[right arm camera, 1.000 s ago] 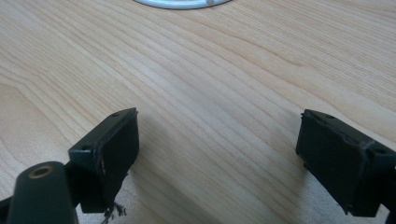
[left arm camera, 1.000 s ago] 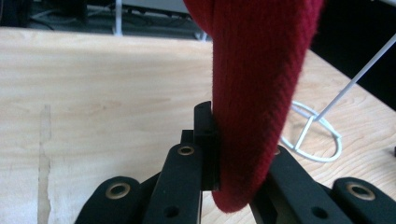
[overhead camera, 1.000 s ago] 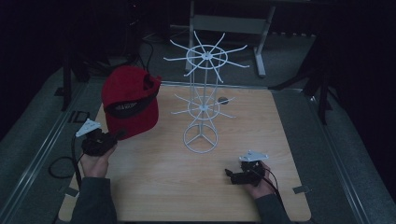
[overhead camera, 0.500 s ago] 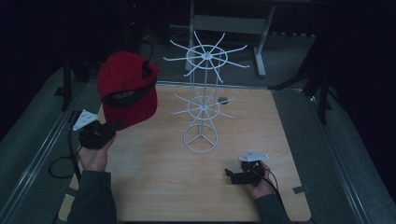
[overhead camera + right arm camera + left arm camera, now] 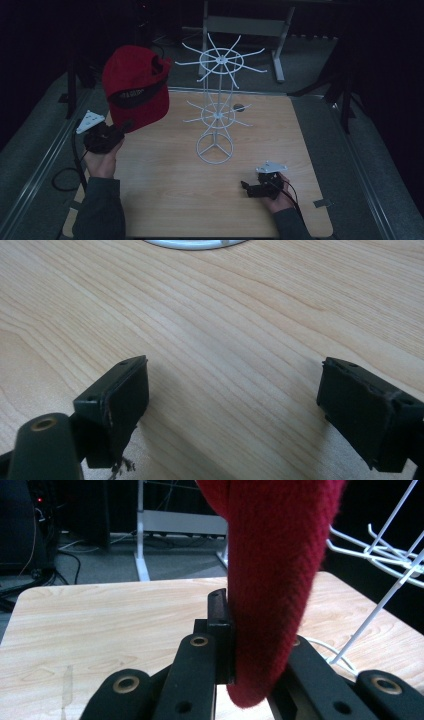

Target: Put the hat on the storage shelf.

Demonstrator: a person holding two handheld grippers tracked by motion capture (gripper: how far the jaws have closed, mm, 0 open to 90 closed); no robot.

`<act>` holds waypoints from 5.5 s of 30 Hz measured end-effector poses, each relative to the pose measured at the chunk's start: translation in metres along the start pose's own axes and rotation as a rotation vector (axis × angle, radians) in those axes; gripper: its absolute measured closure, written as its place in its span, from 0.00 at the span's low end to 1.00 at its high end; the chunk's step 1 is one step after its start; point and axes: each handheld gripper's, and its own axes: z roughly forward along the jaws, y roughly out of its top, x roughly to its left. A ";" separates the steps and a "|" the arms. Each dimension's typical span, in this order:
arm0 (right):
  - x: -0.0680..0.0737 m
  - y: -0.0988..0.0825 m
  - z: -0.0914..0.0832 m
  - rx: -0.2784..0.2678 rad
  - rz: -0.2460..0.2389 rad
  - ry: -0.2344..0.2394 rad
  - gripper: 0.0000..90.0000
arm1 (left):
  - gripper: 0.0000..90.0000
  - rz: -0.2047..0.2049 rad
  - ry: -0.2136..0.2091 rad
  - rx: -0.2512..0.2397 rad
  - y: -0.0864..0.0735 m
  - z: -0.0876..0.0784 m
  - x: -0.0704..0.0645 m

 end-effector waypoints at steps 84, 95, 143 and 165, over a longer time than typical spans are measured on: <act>0.000 0.000 0.000 0.001 0.000 0.001 0.15 | 0.96 0.011 -0.041 -0.138 0.069 0.003 -0.039; 0.000 0.000 0.000 0.001 0.000 0.001 0.15 | 0.96 0.022 -0.059 -0.155 0.072 0.001 -0.045; 0.000 0.000 0.000 0.000 -0.001 0.001 0.15 | 0.95 0.044 -0.086 -0.111 0.057 0.013 -0.050; 0.000 0.000 0.000 -0.002 -0.002 -0.001 0.15 | 0.95 0.034 -0.108 -0.015 0.021 0.031 -0.052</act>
